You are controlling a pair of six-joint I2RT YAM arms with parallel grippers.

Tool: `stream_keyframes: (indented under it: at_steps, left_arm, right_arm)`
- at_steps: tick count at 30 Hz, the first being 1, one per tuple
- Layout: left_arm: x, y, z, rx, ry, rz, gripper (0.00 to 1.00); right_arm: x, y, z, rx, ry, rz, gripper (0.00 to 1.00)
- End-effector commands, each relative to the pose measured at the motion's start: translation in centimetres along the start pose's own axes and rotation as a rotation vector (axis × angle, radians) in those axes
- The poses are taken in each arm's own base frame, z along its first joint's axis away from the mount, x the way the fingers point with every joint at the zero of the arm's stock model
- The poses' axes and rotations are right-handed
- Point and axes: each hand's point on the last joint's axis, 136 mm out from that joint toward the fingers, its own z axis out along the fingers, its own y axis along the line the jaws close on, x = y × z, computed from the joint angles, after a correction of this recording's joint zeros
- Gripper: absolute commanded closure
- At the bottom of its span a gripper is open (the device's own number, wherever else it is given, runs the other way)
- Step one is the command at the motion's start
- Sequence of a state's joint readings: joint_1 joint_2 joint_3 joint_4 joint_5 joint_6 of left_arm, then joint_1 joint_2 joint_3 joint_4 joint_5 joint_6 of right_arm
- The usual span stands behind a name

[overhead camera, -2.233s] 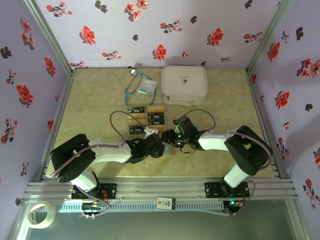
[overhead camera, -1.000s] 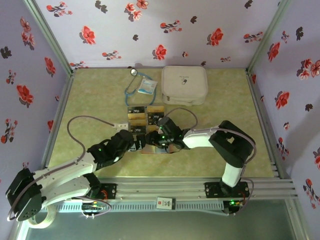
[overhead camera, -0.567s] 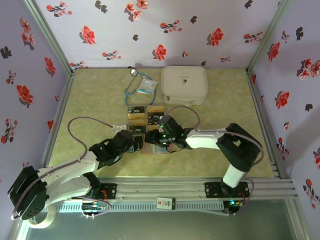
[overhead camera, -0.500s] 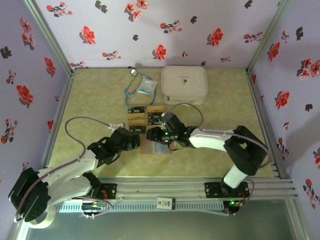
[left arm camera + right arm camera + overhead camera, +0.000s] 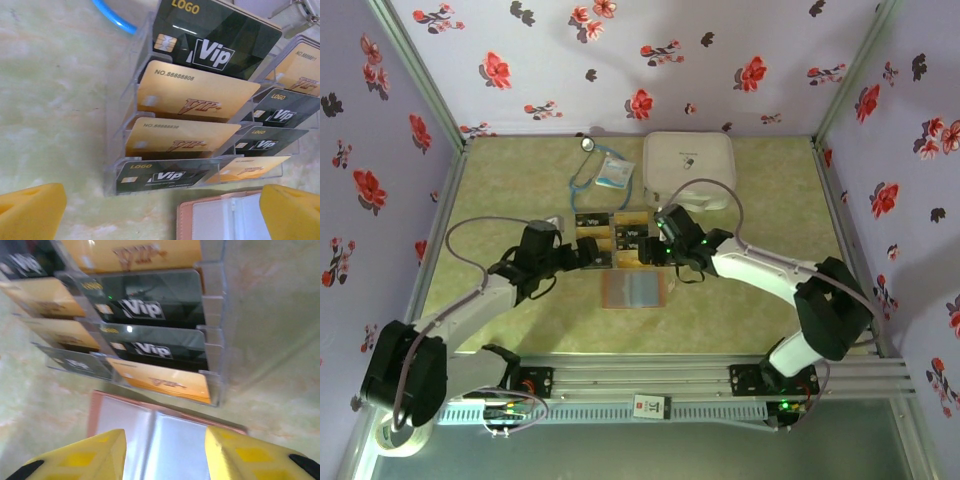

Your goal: Put the credit cards into the card holder

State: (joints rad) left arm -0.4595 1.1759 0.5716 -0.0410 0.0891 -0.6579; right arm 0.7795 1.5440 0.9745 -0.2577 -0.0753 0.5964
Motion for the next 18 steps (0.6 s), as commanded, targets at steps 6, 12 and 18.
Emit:
stream_keyframes:
  at_steps: [6,12,18]
  left_arm:
    - [-0.3,-1.5,2.0,0.1,0.011,0.035,0.0]
    - [-0.3,-1.5,3.5,0.097,0.03,0.052,0.0]
    - [-1.2,-2.9,4.5,0.136,0.038,0.058,0.0]
  right_arm:
    - [1.7,-1.6,2.8,0.081,0.07,-0.082,0.55]
    - [1.4,-1.8,3.8,0.096,0.069,-0.085,0.55]
    - [0.5,-3.3,4.2,0.14,0.041,-0.052,0.56]
